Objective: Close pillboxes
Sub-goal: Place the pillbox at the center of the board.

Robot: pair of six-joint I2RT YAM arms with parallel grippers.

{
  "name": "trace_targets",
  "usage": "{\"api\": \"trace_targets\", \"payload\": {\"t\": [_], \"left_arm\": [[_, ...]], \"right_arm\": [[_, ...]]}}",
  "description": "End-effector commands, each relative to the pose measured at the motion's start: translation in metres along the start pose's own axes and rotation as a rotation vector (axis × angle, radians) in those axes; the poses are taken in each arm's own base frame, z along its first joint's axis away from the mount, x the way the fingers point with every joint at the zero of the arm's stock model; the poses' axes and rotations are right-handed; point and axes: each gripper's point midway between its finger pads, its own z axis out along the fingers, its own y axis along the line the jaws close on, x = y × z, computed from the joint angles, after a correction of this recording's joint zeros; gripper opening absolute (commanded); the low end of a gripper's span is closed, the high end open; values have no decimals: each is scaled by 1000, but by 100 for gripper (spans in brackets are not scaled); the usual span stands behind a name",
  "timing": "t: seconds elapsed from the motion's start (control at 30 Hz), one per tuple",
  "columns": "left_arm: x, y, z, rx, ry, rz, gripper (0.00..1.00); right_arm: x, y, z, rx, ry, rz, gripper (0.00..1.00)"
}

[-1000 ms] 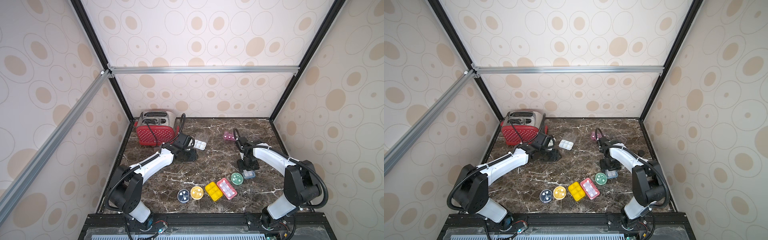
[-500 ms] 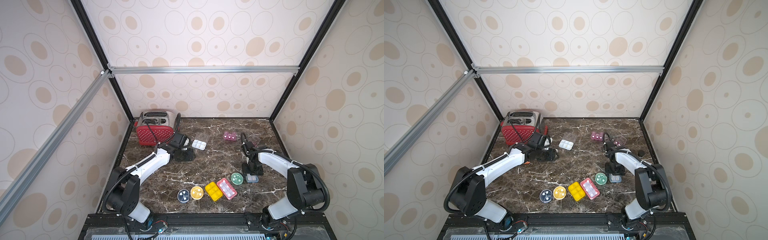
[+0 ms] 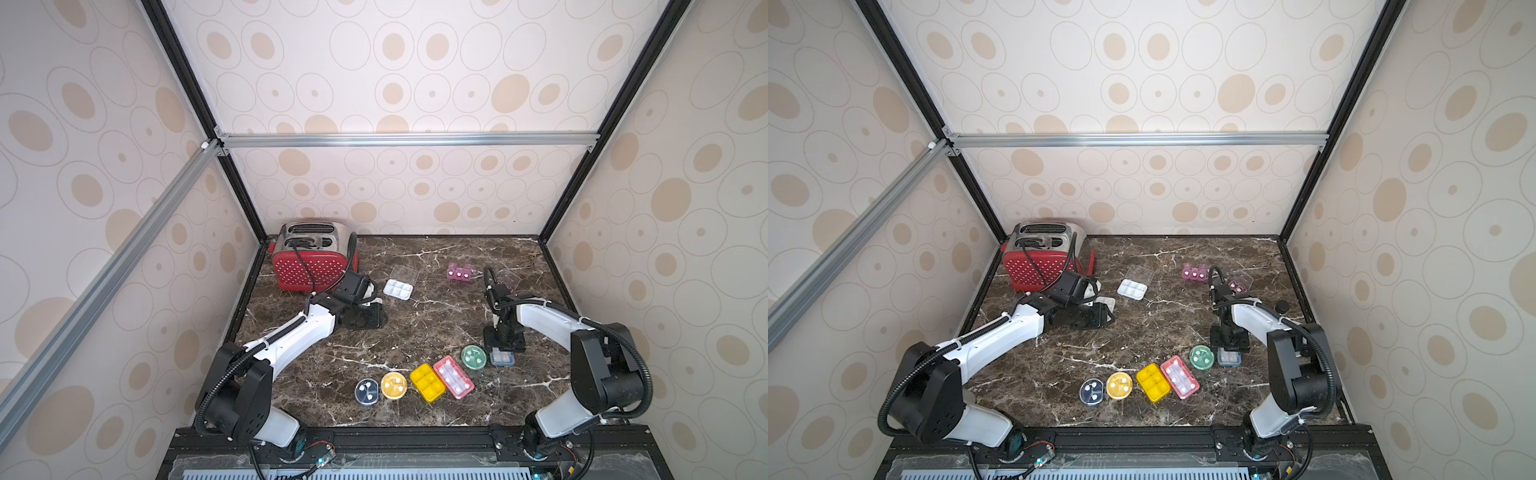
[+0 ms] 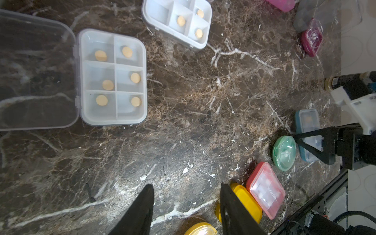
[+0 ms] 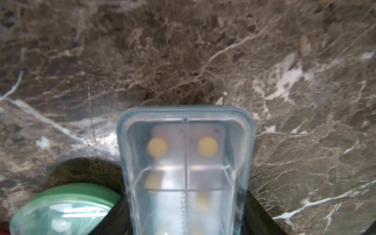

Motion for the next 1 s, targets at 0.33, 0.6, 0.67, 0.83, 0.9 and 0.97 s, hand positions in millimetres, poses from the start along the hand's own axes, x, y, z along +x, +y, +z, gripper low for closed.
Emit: {"api": "trace_targets", "payload": {"t": [0.33,0.6,0.67,0.83,0.9,0.97], "left_arm": [[-26,-18,-38,62,-148,-97,55],[-36,-30,-26,110,-126,-115,55],[-55,-51,-37,177,-154,-142,55],[-112,-106,-87,352,-256,-269,56],[-127,-116,-105,350,-281,-294,57],[-138,-119,-116,342,-306,-320,56]], "right_arm": [[16,7,10,-50,64,35,81],[-28,-5,-54,-35,-147,141,99],[-41,-19,-68,-33,-186,255,99],[-74,-42,-69,-136,-193,424,99],[-85,-47,-63,-130,-187,430,99],[-93,-49,-53,-107,-176,437,98]]}}
